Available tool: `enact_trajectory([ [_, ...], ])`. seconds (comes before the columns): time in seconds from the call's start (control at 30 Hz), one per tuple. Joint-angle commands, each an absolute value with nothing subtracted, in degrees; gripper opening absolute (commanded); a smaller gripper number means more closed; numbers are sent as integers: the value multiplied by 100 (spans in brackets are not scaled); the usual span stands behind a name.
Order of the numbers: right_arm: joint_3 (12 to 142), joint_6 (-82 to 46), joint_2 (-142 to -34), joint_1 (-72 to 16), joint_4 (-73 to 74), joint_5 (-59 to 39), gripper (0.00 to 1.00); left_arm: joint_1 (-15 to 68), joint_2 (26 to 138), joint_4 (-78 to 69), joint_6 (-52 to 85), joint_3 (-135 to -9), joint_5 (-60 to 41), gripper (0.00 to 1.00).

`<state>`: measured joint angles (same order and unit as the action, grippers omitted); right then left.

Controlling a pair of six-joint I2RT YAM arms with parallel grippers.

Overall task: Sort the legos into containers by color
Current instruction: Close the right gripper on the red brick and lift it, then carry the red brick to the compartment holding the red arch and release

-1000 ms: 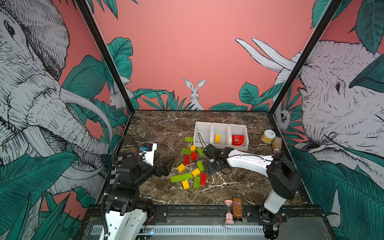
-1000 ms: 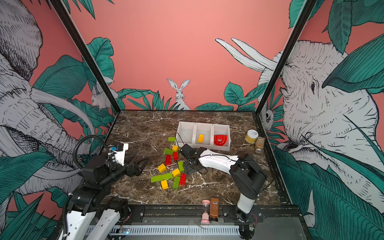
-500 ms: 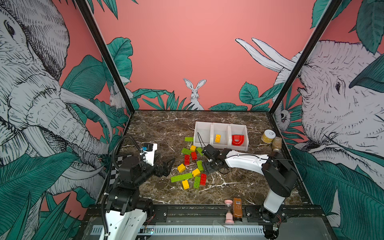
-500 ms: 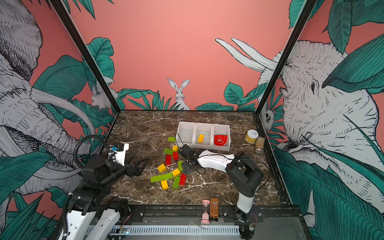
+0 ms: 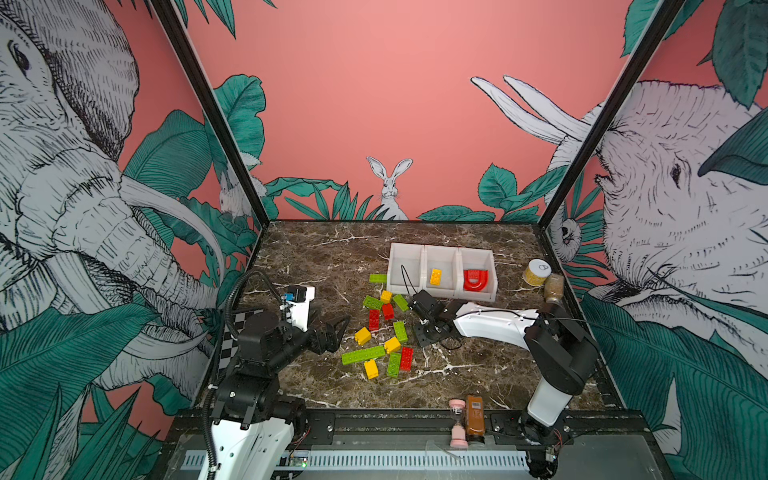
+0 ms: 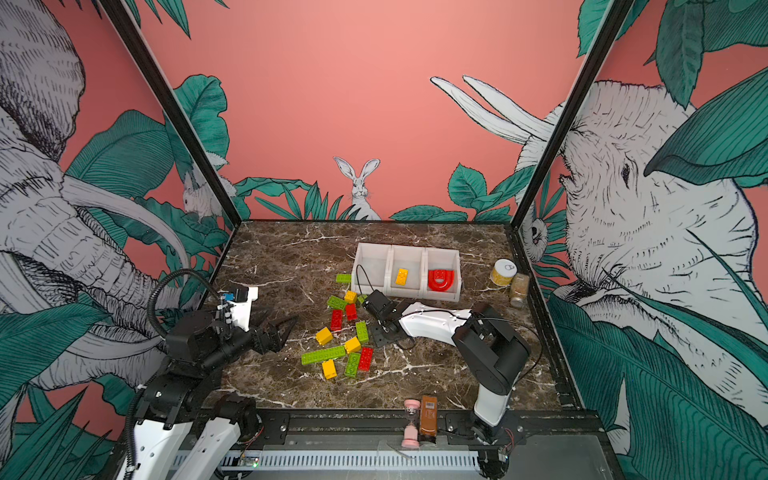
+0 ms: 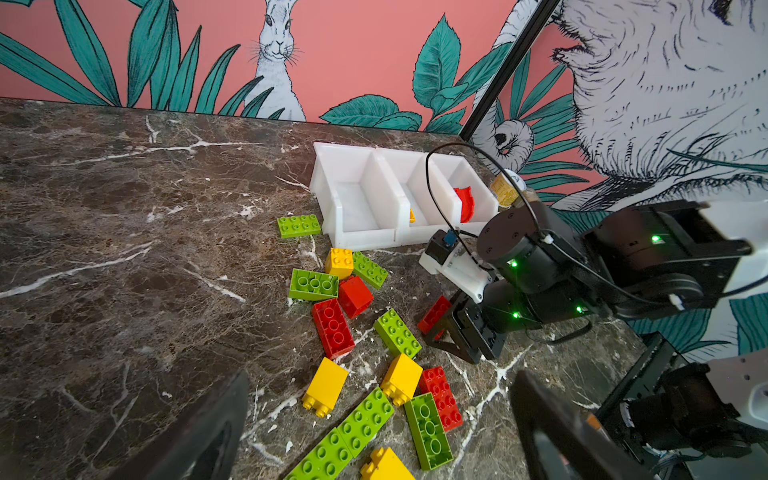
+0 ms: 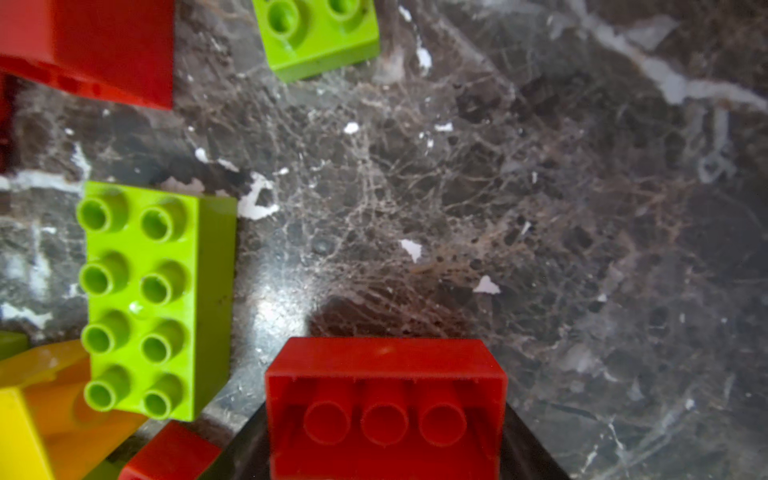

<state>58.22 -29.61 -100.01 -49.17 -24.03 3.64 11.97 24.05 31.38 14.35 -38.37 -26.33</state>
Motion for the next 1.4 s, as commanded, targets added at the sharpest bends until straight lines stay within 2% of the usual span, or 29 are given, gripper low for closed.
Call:
enact_trajectory([
  [0.0, 5847, -2930, -9744, -4849, -2510, 415, 53, 1202, 2461, 3094, 1397, -3828, -2615, 99],
  [0.23, 6067, -2458, -9217, -4344, -2916, 480, 49, 1201, 2511, 3066, 1384, -3812, -2645, 99],
  [0.5, 6425, -1711, -8733, -3120, -3100, 93, 47, 1204, 2628, 3029, 1360, -3814, -2727, 99],
  [0.7, 7027, -1280, -9108, -2220, -3169, -316, 47, 1203, 2619, 3076, 1353, -3832, -2667, 99],
  [0.93, 8049, -1004, -10171, -1465, -3407, -657, 47, 1221, 2610, 2996, 1397, -3797, -2817, 99],
  [1.2, 8833, -1039, -11079, -1103, -3382, -875, 48, 1251, 2593, 3075, 1384, -3823, -2742, 99],
  [1.37, 8840, -1163, -11135, -1029, -3267, -908, 54, 1257, 2571, 3094, 1382, -3823, -2638, 99],
])
